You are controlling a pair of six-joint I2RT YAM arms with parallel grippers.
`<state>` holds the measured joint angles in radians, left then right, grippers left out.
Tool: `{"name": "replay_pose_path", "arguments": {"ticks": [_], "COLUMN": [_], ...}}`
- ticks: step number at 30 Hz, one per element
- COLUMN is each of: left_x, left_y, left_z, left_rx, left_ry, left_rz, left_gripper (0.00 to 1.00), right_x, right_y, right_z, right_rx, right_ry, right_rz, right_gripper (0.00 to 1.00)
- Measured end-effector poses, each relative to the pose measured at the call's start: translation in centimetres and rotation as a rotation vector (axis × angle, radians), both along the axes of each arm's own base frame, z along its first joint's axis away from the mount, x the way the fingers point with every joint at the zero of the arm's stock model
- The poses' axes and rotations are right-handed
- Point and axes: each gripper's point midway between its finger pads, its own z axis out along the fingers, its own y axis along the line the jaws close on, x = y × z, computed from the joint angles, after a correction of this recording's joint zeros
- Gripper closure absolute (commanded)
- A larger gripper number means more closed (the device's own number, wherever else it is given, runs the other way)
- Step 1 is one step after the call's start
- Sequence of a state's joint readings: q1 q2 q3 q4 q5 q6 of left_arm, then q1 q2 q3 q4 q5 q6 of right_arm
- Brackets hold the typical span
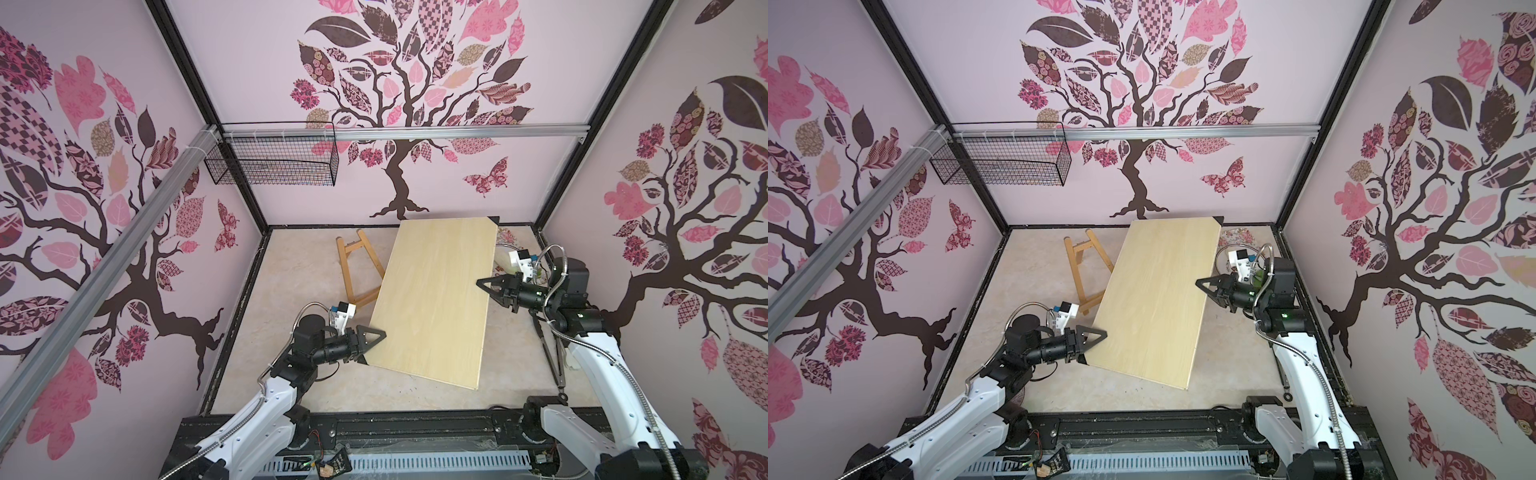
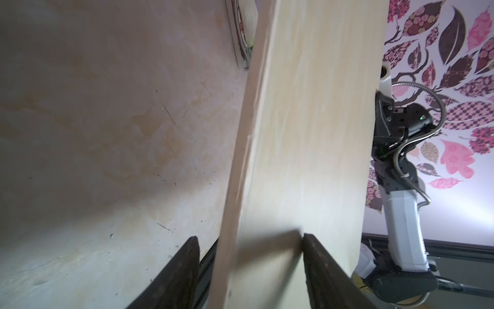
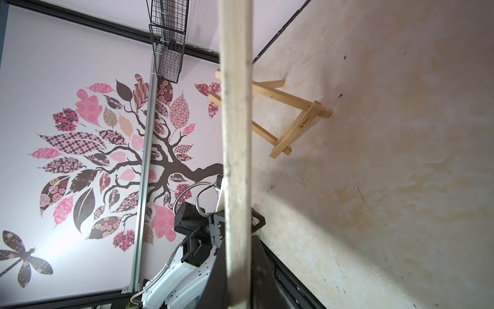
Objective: Disassemble the easel
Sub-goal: Place the drawing board at the center of the board.
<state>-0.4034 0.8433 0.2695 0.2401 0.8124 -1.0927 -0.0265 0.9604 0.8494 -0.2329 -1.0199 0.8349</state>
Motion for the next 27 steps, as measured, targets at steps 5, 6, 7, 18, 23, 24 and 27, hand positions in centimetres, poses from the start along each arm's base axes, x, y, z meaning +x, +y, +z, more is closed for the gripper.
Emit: {"name": "replay_pose_path", "arguments": {"ticks": [5,6,7,18,23,24,27], "left_x": [0.3,0.3,0.3,-0.1,0.0,0.1,0.0], "left_y": [-0.4,-0.4,-0.4,0.2,0.4,0.4,0.0], "left_z": [2.1,2.3,2.6,4.0,4.4,4.5,4.2], "left_rx": [-0.061,-0.072,-0.085,-0.137,-0.146,-0.146,-0.138], "left_ry": [-0.063,-0.062,-0.053,0.005,-0.005,-0.010,0.009], "left_rz": [-0.016,-0.019,-0.017,0.038,0.069,0.077,0.090], "left_gripper": [0.69,0.73,0.77,1.00,1.00,1.00,1.00], "right_x": [1.1,1.4,1.8,2.5,2.7,2.8,3.0], "right_y": [-0.8,-0.9,-1.1,-1.0,-1.1,-1.1,-1.3], "right_z": [0.1,0.0,-0.3,-2.0,-4.1,-4.9,-6.5], "right_rx": [0.019,0.018,0.016,0.014,-0.014,-0.021,-0.038], "right_ry": [0.017,0.021,0.027,0.076,0.077,0.087,0.111], "right_rz": [-0.047,-0.057,-0.068,-0.048,-0.051,-0.052,-0.071], "right_gripper": [1.00,1.00,1.00,0.89,0.68,0.64,0.61]}}
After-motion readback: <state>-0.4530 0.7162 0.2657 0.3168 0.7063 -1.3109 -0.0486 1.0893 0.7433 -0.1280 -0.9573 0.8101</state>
